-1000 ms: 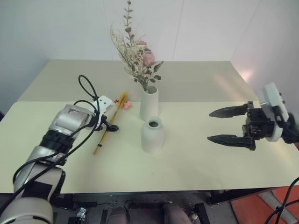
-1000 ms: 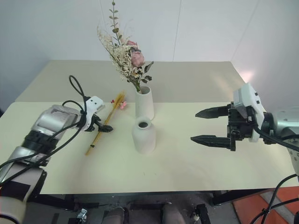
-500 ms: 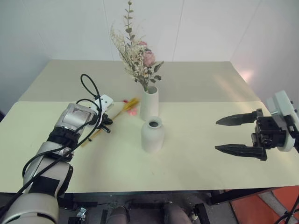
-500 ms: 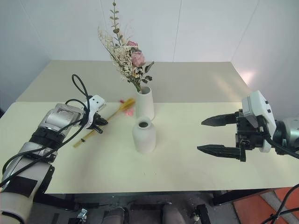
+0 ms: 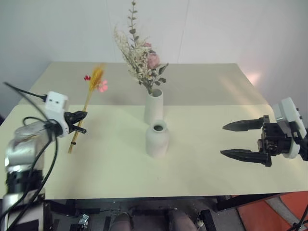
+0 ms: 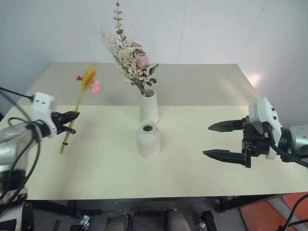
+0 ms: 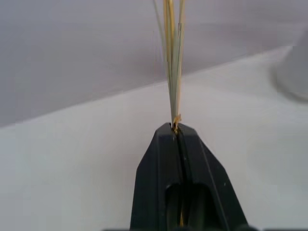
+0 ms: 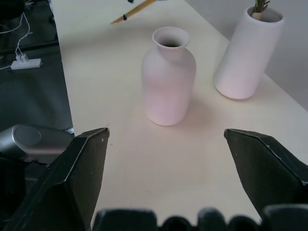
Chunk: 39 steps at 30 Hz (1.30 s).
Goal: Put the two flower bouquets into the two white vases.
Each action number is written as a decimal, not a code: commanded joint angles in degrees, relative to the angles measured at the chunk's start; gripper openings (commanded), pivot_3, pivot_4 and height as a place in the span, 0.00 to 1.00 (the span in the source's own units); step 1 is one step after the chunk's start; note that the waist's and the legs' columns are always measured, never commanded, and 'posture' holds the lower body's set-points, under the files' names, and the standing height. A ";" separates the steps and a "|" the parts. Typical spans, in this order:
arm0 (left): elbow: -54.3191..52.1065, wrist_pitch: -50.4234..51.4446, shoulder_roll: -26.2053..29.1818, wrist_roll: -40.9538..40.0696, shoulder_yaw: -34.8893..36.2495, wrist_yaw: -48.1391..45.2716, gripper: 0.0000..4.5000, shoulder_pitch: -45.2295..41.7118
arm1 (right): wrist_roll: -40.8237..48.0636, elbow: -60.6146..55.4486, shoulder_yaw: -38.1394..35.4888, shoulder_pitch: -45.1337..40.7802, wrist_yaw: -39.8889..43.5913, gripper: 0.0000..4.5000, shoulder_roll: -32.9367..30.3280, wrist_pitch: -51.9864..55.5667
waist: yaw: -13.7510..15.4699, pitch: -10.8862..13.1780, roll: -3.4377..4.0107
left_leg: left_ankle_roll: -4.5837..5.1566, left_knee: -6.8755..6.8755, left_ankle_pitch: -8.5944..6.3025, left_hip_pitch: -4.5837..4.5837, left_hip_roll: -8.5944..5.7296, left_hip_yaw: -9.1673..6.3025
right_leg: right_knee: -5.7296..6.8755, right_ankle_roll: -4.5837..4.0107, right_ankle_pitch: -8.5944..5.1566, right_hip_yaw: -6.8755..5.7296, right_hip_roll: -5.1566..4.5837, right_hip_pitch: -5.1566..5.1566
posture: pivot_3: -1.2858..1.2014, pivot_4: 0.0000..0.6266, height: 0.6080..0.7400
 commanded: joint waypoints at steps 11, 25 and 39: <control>-11.60 -0.99 -4.21 -22.98 -0.45 -3.57 0.00 -14.38 | -2.70 2.70 1.42 -0.64 -0.61 1.00 0.42 -3.10 | 1.07 -0.03 -0.02 | 0.00 0.04 0.00 0.04 -0.02 0.02 | -0.07 0.03 -0.01 0.06 0.02 0.12 | 0.52 0.24 1.00; 9.20 -11.00 -21.76 -22.47 -11.65 -11.12 0.00 -30.43 | -2.15 -1.86 1.78 -0.32 -7.47 1.00 3.35 -2.19 | 1.03 -0.04 -0.03 | 0.02 0.16 0.00 0.04 -0.04 0.00 | -0.09 0.08 0.00 0.10 0.06 0.22 | 0.52 0.24 1.00; 15.06 -15.27 -29.51 -19.83 -15.64 -13.84 0.00 -33.74 | -0.75 -5.00 -0.71 4.06 -10.96 1.00 3.89 -1.67 | 1.09 -0.04 -0.03 | 0.02 0.17 0.00 0.03 -0.06 -0.02 | -0.09 0.10 0.00 0.12 0.06 0.22 | 0.52 0.24 1.00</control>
